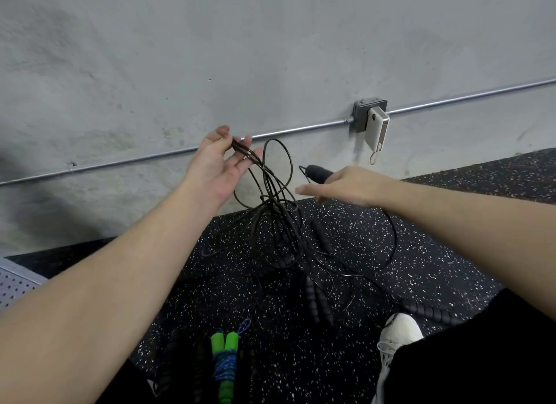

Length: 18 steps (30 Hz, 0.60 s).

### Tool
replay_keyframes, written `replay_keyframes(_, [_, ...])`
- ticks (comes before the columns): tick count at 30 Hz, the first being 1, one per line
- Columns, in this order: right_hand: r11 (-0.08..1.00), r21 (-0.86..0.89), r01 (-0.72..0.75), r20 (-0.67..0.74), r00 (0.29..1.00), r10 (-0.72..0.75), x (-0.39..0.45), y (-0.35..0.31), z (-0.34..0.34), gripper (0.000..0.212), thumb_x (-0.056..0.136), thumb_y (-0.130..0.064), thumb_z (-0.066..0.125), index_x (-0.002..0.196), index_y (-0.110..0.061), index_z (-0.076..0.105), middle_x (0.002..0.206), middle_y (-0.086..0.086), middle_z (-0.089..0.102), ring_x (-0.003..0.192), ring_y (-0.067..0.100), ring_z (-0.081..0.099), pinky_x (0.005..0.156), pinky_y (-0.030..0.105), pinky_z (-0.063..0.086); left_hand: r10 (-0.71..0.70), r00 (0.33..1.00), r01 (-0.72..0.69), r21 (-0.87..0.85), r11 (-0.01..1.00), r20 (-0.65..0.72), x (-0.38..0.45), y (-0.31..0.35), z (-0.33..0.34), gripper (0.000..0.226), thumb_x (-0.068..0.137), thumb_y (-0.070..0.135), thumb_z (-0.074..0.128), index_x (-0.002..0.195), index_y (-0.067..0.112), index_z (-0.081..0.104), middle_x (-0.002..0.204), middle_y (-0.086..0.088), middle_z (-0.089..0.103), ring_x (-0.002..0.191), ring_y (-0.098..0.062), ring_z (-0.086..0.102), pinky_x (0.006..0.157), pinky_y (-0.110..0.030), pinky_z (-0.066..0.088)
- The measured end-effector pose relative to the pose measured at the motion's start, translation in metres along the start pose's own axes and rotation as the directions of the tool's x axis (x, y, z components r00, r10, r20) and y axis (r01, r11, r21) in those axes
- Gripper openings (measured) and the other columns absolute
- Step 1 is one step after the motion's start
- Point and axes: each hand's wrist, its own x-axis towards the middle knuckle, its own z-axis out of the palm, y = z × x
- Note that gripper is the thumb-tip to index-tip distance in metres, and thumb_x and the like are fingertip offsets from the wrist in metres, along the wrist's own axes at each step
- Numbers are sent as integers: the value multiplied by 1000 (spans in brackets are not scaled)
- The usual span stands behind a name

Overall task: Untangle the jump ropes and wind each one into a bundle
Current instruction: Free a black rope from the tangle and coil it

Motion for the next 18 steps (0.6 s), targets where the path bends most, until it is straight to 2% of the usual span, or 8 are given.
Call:
replay_keyframes(2, [999, -31, 8, 19, 1000, -8, 0, -10, 13, 95, 59, -101, 42, 98, -20, 73, 71, -5, 62, 59, 11, 54, 73, 30, 50, 6, 1000, -6, -6, 1000, -1, 0, -1, 1, 16, 105, -1, 47, 103, 12, 57, 86, -10, 61, 88, -25, 71, 79, -51, 63])
replay_keyframes(4, [998, -61, 25, 37, 999, -23, 3, -18, 26, 87, 57, -101, 45, 95, -27, 70, 78, -9, 65, 70, 8, 59, 76, 29, 50, 6, 1000, -6, -14, 1000, -7, 1, -2, 3, 17, 105, -1, 47, 103, 12, 57, 85, -10, 62, 88, -26, 71, 79, -52, 63])
replay_keyframes(7, [986, -142, 81, 10, 997, -81, 11, -28, 43, 45, 75, -81, 59, 84, -37, 64, 80, -16, 61, 81, 10, 61, 74, 28, 49, 3, 1000, -3, -27, 1000, -22, 1, -4, 5, 18, 104, -2, 47, 101, 12, 58, 86, -11, 62, 89, -27, 71, 75, -51, 64])
replay_keyframes(9, [977, -190, 99, -22, 994, -105, 14, -27, 45, 19, 90, -57, 59, 83, -39, 63, 77, -14, 58, 76, 11, 58, 65, 25, 43, -3, 998, 0, -48, 999, -58, 2, -1, 3, 17, 104, -1, 48, 100, 11, 58, 89, -11, 62, 91, -27, 71, 73, -48, 64])
replay_keyframes(10, [977, -185, 110, -23, 993, -116, 15, -25, 43, 16, 94, -50, 56, 89, -38, 65, 77, -13, 57, 71, 9, 56, 61, 24, 41, -6, 997, 1, -64, 998, -81, 3, 1, 1, 17, 104, -1, 48, 100, 12, 58, 90, -11, 63, 91, -27, 72, 73, -47, 64])
replay_keyframes(12, [984, -121, 131, -10, 991, -133, 16, -19, 35, 25, 100, -46, 50, 99, -28, 68, 75, -9, 56, 63, 6, 50, 55, 23, 37, 4, 993, -10, -50, 999, -118, 5, 6, -6, 18, 104, 0, 48, 100, 14, 58, 88, -8, 63, 90, -24, 72, 79, -48, 63])
replay_keyframes(16, [987, -25, 160, -76, 984, -161, 14, -14, 17, 36, 104, -47, 42, 77, -28, 57, 77, -1, 60, 63, 12, 53, 56, 26, 36, 19, 987, 2, 133, 991, -161, 9, 7, -23, 20, 105, 5, 49, 100, 21, 59, 86, 0, 64, 91, -18, 69, 97, -46, 55])
replay_keyframes(18, [980, -19, 198, -117, 973, -199, 14, -14, 10, 38, 104, -44, 43, 77, -24, 58, 72, -3, 57, 65, 14, 53, 57, 26, 36, -10, 984, 50, 229, 972, -176, 11, 4, -29, 19, 105, 5, 51, 103, 21, 61, 96, 1, 67, 97, -18, 68, 94, -44, 57])
